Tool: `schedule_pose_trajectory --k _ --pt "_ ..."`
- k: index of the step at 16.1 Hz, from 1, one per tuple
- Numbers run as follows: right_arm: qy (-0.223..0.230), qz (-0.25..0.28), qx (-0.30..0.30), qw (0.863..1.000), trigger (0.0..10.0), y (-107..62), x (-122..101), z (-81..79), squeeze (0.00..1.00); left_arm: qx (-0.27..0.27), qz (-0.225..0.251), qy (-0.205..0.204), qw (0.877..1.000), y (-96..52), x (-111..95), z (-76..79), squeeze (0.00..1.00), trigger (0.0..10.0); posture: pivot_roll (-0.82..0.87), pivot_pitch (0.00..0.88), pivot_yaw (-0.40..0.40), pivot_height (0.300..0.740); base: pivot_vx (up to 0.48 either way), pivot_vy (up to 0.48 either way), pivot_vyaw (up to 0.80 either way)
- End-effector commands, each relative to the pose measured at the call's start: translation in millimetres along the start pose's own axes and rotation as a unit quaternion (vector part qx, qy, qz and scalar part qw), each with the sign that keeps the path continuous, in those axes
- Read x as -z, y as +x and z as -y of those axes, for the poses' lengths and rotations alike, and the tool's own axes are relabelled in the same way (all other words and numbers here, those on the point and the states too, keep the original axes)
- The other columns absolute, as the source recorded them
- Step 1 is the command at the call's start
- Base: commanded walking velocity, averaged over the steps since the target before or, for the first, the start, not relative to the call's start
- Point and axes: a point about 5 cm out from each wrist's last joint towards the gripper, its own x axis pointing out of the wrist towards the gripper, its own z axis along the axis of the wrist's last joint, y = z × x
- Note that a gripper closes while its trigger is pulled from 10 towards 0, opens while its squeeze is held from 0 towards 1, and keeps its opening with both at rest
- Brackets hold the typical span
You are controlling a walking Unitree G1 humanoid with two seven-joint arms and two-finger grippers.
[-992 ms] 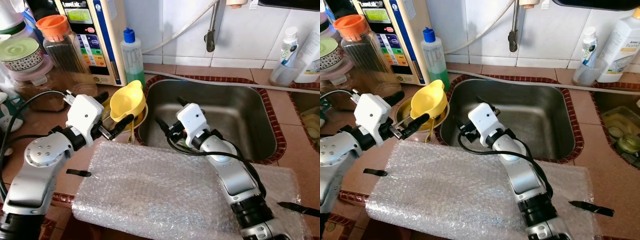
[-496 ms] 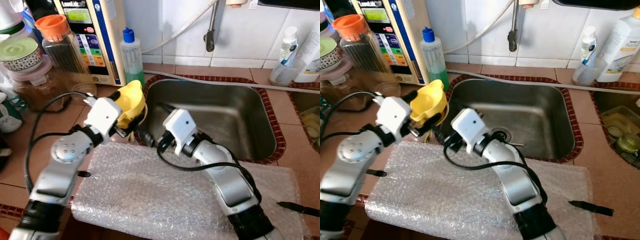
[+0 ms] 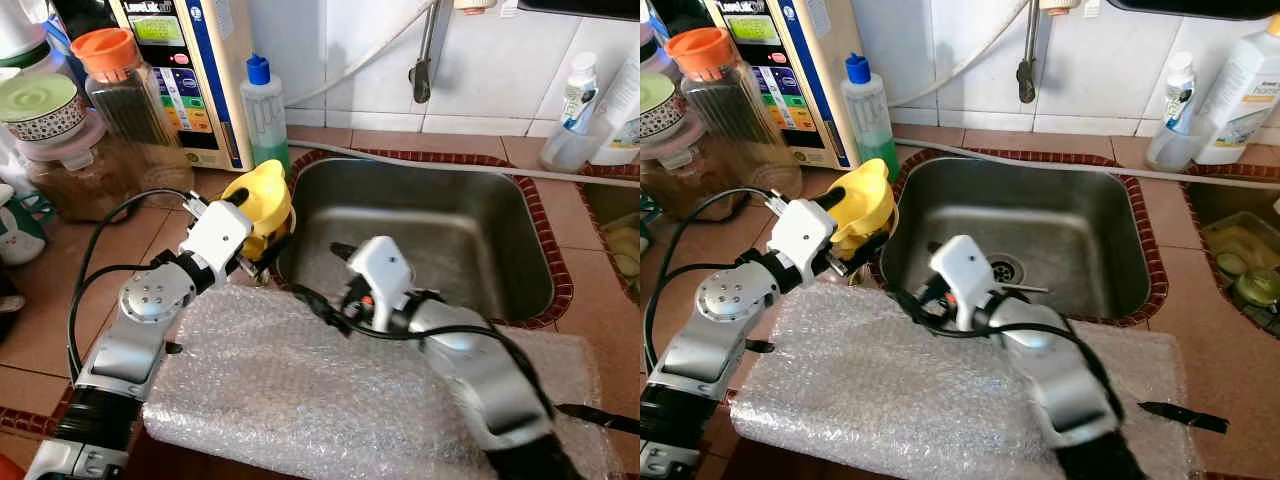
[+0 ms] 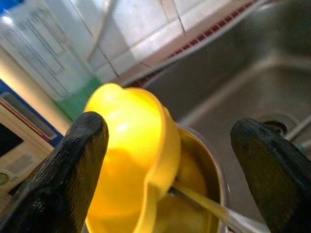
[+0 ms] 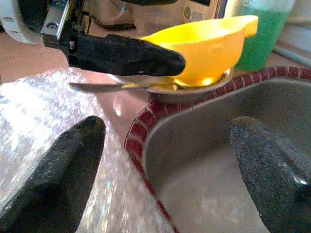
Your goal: Kitchen organization
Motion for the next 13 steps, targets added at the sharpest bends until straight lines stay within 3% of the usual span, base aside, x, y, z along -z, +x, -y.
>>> schedule_pose_trajectory --k 1,3,6,8,10,11,12,13 --pt "0.003 -0.001 -0.01 1.0 10.0 -2.5 -3 -2.8 0.0 0.019 -0.012 0.016 1.0 0.0 4 -1.0 0.0 7.5 -0.17 0.115 0.092 0.74 0.0 0.0 0.0" --pt "0.0 0.001 -0.024 1.0 10.0 -2.2 -6 -7.3 0.0 0.031 -0.029 0.016 0.999 -0.9 9 -0.5 0.0 9.0 -0.17 0.114 0.092 0.74 0.0 0.0 0.0" --pt "0.013 -0.002 -0.036 0.999 10.0 -2.0 -7 -11.6 0.0 0.028 -0.042 0.017 0.999 0.3 12 -3.5 0.0 8.7 -0.17 0.114 0.092 0.74 0.0 0.0 0.0" --pt "0.013 -0.004 -0.039 0.999 10.0 -3.2 -10 -11.4 0.0 0.028 -0.053 0.014 0.998 1.4 16 -5.4 0.0 4.6 -0.17 0.114 0.092 0.74 0.0 0.0 0.0" --pt "0.011 -0.004 -0.038 0.999 10.0 -3.6 -12 -10.3 0.0 0.022 -0.063 0.007 0.998 2.4 19 -7.2 0.0 3.5 -0.17 0.115 0.092 0.74 0.0 0.0 0.0" --pt "0.01 -0.004 -0.038 0.999 10.0 -3.7 -12 -10.4 0.0 0.022 -0.062 0.005 0.998 2.6 18 -7.7 0.0 3.8 -0.17 0.116 0.092 0.74 0.0 0.0 0.0" --pt "0.01 -0.003 -0.038 0.999 10.0 -3.9 -13 -10.8 0.0 0.02 -0.06 0.003 0.998 3.0 17 -9.3 0.0 8.9 -0.17 0.116 0.093 0.74 0.0 0.0 0.0" --pt "0.009 -0.003 -0.039 0.999 10.0 -4.0 -12 -11.7 0.0 0.02 -0.06 0.003 0.998 2.2 16 -11.3 0.0 10.0 -0.17 0.119 0.094 0.74 0.0 0.0 0.0"
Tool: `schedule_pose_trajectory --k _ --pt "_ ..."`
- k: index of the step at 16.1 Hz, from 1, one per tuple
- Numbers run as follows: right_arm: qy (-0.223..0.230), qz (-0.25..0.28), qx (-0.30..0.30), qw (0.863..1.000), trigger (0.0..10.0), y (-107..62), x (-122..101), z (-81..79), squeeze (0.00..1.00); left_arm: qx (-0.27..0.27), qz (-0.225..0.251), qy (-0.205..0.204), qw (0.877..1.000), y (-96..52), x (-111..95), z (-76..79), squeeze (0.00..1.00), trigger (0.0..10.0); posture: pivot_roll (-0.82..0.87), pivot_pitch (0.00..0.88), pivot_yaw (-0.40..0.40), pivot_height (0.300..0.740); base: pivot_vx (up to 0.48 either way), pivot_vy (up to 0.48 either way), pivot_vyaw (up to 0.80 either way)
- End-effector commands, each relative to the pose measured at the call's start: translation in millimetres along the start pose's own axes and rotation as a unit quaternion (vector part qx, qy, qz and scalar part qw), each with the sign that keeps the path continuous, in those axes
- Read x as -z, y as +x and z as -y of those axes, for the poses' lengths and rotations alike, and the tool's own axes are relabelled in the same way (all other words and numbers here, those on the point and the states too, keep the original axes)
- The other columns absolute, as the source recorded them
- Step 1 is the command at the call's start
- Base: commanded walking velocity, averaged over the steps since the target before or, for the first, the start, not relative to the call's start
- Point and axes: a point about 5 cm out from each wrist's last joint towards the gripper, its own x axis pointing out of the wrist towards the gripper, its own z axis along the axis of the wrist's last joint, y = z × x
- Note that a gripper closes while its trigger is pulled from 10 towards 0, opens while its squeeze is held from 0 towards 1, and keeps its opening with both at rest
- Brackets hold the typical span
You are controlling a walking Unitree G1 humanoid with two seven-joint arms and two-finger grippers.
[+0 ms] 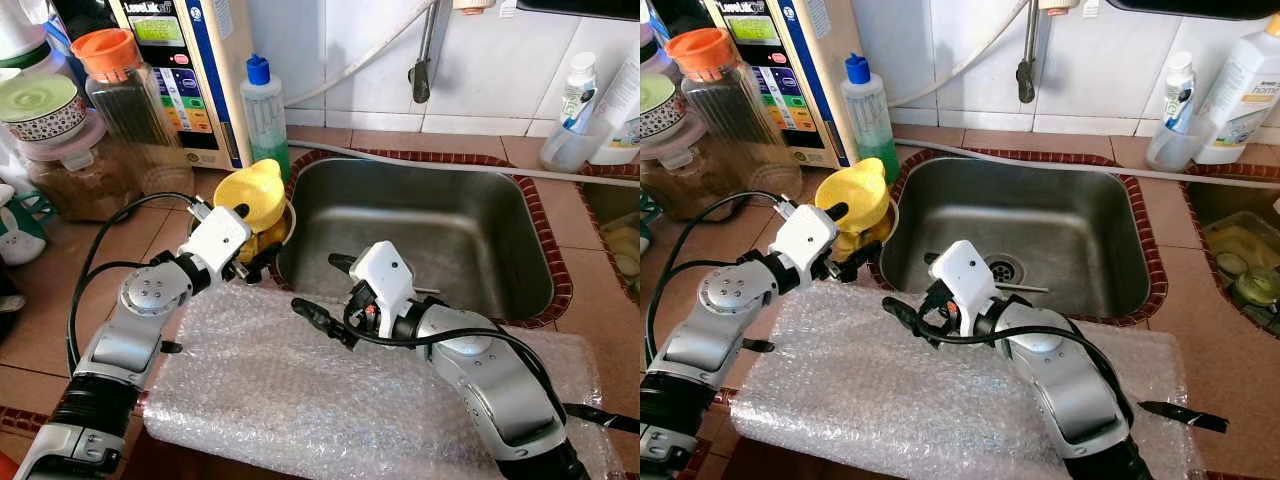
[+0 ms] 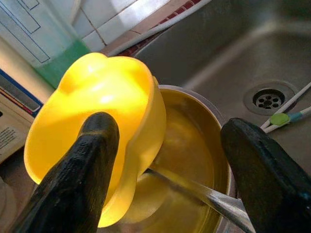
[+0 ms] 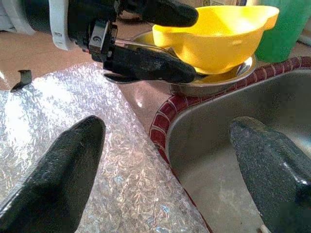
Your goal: Kitchen organization
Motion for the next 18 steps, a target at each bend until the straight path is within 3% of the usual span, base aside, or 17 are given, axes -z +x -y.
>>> schedule_pose_trajectory --k 1,9,12,18 --pt "-0.005 0.009 -0.01 1.0 10.0 -0.1 -6 -4.1 0.0 -0.001 -0.015 0.006 1.0 -2.7 2 -6.8 0.0 10.0 -0.17 0.12 0.093 0.74 0.0 0.0 0.0" --pt "-0.011 0.009 -0.017 1.0 10.0 1.7 -5 -5.9 0.0 0.031 -0.022 0.023 0.999 -14.7 -5 -19.5 0.0 10.0 -0.16 0.125 0.095 0.74 0.0 0.0 0.0" --pt "-0.014 0.009 -0.024 1.0 10.0 1.9 -5 -7.6 0.0 -0.003 -0.025 0.031 0.999 -18.3 -5 -33.8 0.0 10.0 -0.16 0.125 0.091 0.74 0.0 0.0 0.0" --pt "-0.015 0.011 -0.045 0.999 10.0 7.5 -7 -9.2 0.0 0.008 -0.042 0.04 0.998 -8.9 0 -23.3 0.0 10.0 -0.16 0.125 0.085 0.74 0.0 0.0 0.0"
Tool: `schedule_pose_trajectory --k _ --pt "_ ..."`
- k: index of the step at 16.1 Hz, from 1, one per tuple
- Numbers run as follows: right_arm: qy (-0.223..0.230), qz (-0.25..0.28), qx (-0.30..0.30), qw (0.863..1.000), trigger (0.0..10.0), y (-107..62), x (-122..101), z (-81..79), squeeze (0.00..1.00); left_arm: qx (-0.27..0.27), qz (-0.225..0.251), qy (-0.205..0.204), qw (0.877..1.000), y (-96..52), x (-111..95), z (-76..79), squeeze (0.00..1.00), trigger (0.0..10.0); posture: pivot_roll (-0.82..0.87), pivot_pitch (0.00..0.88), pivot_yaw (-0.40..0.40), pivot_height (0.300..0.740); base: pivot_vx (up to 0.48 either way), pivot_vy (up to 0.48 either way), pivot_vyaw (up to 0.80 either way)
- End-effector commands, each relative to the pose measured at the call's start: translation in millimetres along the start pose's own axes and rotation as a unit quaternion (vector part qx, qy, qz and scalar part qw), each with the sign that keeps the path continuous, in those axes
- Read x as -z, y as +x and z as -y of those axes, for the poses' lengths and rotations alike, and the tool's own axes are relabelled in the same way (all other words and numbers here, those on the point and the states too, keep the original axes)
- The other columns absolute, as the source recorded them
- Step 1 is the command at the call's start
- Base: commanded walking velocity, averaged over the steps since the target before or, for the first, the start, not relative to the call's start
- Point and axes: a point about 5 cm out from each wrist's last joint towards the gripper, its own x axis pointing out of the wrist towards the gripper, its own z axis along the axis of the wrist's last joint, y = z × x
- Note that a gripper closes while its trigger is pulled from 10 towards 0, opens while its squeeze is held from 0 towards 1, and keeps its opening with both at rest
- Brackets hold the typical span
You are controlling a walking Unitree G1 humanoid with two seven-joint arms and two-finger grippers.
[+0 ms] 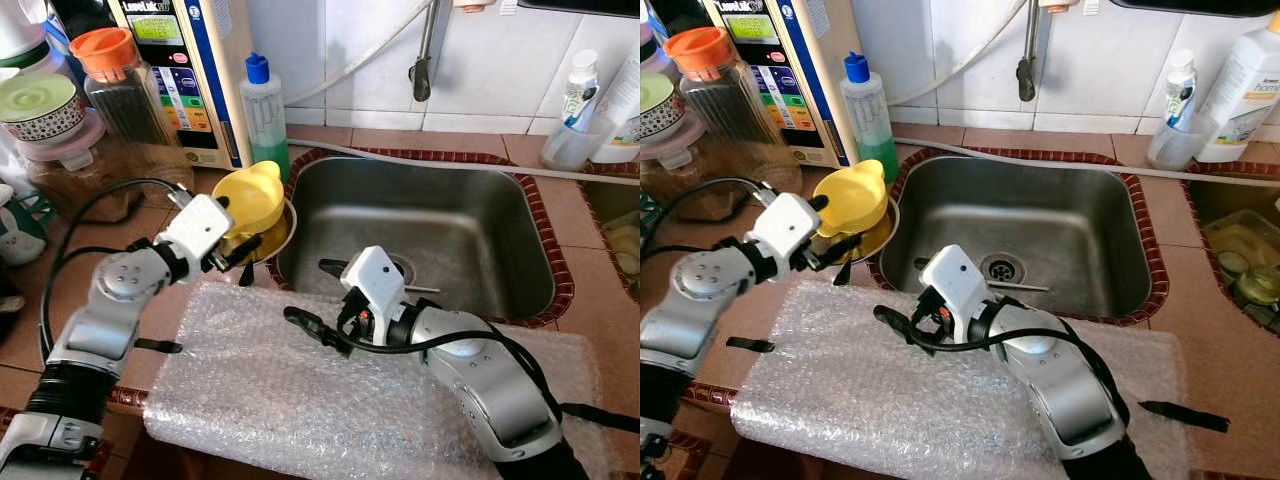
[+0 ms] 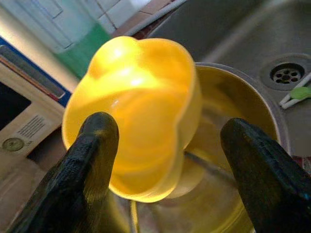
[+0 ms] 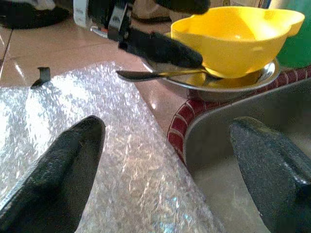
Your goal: Kitchen organization
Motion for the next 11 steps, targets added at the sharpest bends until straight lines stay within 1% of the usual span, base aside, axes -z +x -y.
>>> schedule_pose_trajectory --k 1,2,3,4,7,11 --pt "0.008 0.013 -0.001 1.0 10.0 4.9 -5 1.7 0.0 0.012 -0.004 0.005 1.0 1.8 0 1.5 0.0 10.0 -0.16 0.125 0.083 0.74 0.0 0.0 0.0" --pt "0.013 0.014 0.005 1.0 10.0 5.3 -5 3.1 0.0 0.012 -0.003 0.004 1.0 2.0 0 1.8 0.0 9.8 -0.16 0.125 0.084 0.74 0.0 0.0 0.0" --pt "0.021 0.016 0.019 0.999 10.0 5.2 -5 5.4 0.0 0.013 -0.004 0.001 1.0 3.1 1 2.3 0.0 3.5 -0.17 0.127 0.086 0.74 0.0 0.0 0.0" --pt "0.023 0.016 0.022 0.999 10.0 5.1 -4 4.7 0.0 0.012 -0.005 -0.002 1.0 3.6 3 2.1 0.0 0.0 -0.18 0.126 0.086 0.74 0.0 0.0 0.0" --pt "0.011 0.006 0.018 1.0 10.0 1.3 1 -0.1 0.0 0.015 -0.007 -0.002 1.0 9.2 3 2.5 0.0 0.0 -0.2 0.12 0.095 0.74 0.0 0.0 0.0" --pt "0.005 0.007 0.029 1.0 10.0 1.0 1 2.3 0.0 0.017 -0.006 0.001 1.0 14.0 2 1.2 0.0 0.0 -0.23 0.107 0.106 0.74 0.0 0.0 0.0"
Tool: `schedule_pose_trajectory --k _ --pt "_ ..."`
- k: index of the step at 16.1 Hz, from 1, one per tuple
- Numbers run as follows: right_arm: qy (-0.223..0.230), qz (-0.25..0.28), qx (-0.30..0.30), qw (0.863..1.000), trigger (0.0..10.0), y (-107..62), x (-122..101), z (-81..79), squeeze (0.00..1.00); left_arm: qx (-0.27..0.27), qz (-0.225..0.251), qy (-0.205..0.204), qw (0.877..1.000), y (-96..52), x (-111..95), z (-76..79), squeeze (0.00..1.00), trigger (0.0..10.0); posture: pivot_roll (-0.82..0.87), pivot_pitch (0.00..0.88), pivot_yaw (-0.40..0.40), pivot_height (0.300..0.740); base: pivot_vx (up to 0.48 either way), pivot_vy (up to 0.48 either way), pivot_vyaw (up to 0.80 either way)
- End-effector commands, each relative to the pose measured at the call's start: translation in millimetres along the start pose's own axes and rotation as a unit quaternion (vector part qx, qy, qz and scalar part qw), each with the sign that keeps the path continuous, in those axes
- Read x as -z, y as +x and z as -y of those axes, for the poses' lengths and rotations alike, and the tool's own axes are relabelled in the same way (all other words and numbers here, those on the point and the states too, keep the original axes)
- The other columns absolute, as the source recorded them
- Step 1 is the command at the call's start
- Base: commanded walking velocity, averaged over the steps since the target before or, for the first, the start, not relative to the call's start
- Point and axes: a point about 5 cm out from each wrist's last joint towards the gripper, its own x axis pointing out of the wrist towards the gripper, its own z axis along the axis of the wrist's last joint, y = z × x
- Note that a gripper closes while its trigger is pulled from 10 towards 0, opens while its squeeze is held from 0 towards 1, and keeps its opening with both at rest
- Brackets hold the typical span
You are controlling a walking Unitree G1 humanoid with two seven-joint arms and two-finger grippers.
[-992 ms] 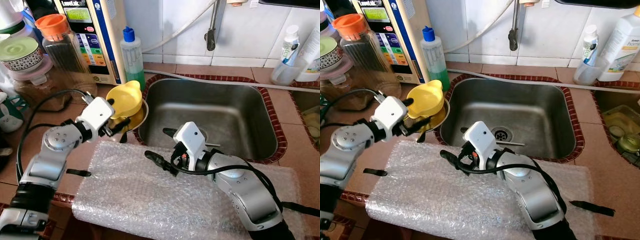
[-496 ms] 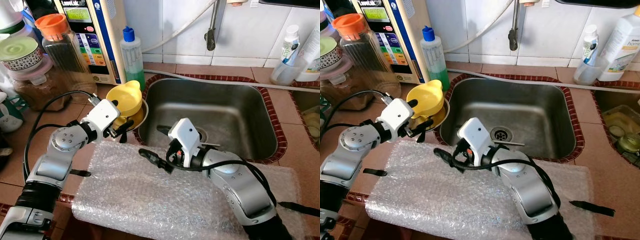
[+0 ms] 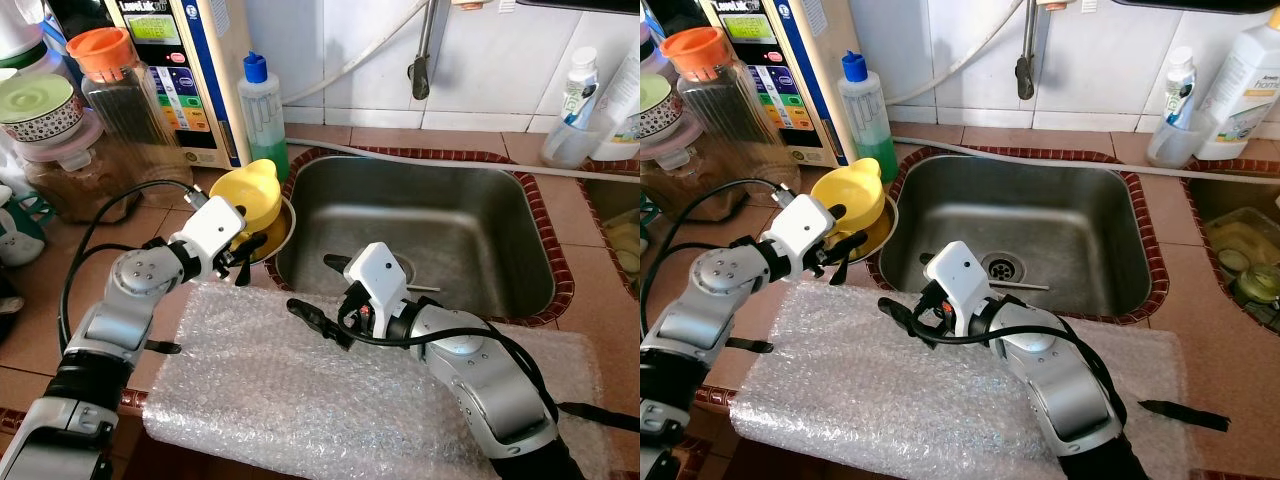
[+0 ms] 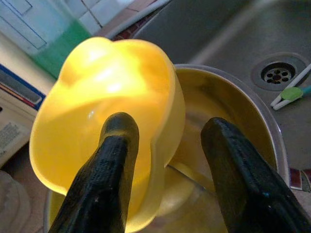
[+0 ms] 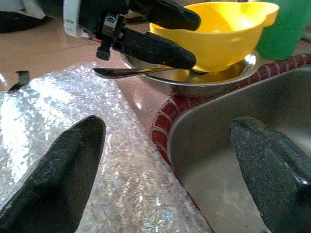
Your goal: Kitchen organization
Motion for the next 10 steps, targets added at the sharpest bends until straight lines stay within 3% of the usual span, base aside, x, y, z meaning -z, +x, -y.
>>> schedule_pose_trajectory --k 1,10 --pt "-0.006 0.009 -0.003 1.0 10.0 0.8 -4 -0.8 0.0 0.002 -0.008 0.005 1.0 1.3 3 -0.5 0.0 0.0 -0.24 0.104 0.104 0.74 0.0 0.0 0.0" --pt "-0.022 0.012 0.003 1.0 10.0 4.6 -6 3.3 0.0 -0.031 -0.02 0.013 0.999 -11.1 12 -11.2 0.0 0.0 -0.23 0.087 0.108 0.74 0.0 0.0 0.0"
